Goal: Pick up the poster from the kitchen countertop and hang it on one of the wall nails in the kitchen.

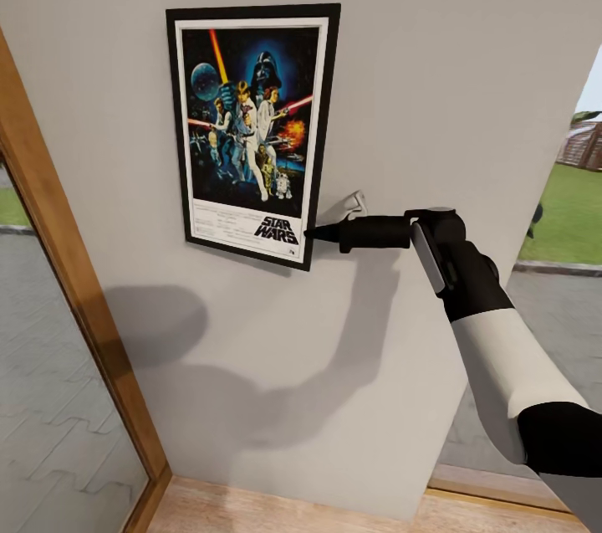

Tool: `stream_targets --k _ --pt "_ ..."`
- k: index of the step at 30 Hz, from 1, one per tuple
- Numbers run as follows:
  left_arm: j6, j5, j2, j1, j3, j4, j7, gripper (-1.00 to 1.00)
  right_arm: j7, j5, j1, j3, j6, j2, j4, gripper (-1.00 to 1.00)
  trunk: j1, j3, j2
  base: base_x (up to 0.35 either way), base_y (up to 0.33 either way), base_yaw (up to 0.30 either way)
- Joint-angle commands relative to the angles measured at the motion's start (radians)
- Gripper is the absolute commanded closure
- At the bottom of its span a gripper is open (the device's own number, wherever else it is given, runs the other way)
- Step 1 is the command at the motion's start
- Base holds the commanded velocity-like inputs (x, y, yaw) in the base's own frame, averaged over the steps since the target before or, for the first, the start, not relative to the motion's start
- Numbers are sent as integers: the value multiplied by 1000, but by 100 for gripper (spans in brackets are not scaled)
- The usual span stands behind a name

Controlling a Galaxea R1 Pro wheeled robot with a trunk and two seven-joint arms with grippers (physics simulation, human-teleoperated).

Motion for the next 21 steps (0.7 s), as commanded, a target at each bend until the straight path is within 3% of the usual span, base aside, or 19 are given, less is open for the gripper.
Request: stream_targets --k 1,21 --pt "0 4 0 0 1 0 -5 -100 -3 -9 -1 2 8 -1 0 100 1 -2 -2 0 0 0" --pt "0 4 6 0 3 2 -6 -100 -3 -9 -1 2 8 -1 0 100 1 -2 -2 0 0 0"
